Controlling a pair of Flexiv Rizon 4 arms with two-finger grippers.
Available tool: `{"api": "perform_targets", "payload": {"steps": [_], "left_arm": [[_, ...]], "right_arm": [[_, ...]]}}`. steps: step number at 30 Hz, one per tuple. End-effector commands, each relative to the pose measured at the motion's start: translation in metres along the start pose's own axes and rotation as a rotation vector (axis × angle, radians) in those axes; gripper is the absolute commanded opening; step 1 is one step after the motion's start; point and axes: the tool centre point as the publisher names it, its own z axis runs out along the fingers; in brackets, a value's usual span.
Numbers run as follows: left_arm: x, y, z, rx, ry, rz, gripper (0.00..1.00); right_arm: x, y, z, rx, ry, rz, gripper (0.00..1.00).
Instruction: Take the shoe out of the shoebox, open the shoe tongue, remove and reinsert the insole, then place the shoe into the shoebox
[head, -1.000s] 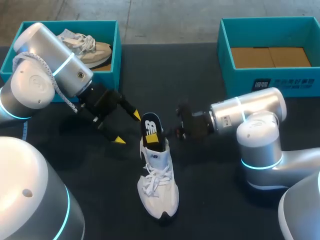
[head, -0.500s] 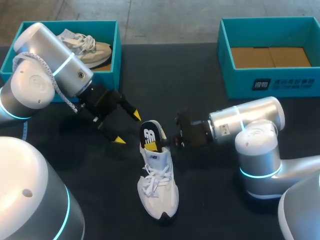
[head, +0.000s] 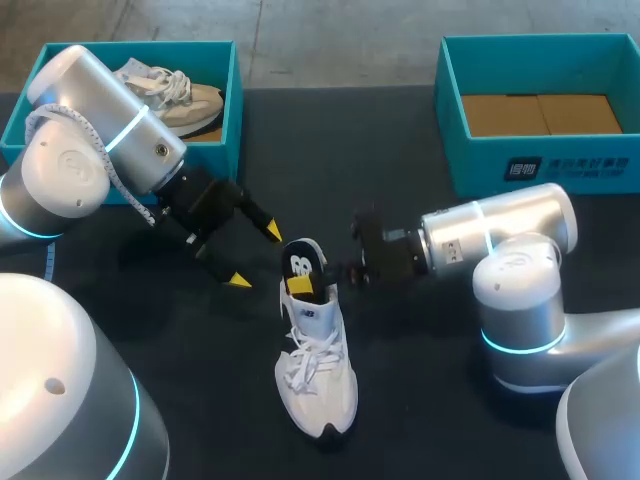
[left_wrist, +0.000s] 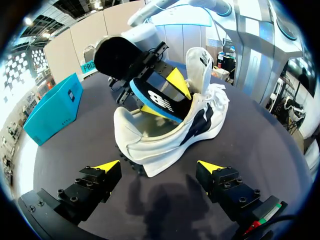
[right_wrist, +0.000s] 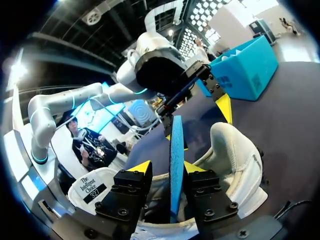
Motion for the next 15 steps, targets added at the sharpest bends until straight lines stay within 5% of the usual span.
{"api": "perform_targets", "payload": {"steps": [1,6,9,15], "left_arm": [[0.0001,-0.0002,0.0001,-0.003,0.001,0.000,1.00],[0.0001,-0.0002,0.0001,-0.003,0.001,0.000,1.00],[0.0001,-0.0002,0.0001,-0.003,0.001,0.000,1.00],[0.0001,-0.0002,0.0001,-0.003,0.001,0.000,1.00]], "right_arm": [[-0.0005,0.0072,0.0005,0.013,-0.002,-0.004,0.35],[-0.0015,0.0110,-0.0007,0.016,-0.005,-0.010,0.29],[-0.0033,0.0114,-0.0009,0.017,-0.005,-0.008,0.00],[-0.0081,0.0079,-0.0007,0.015,-0.001,0.018,0.00]]}}
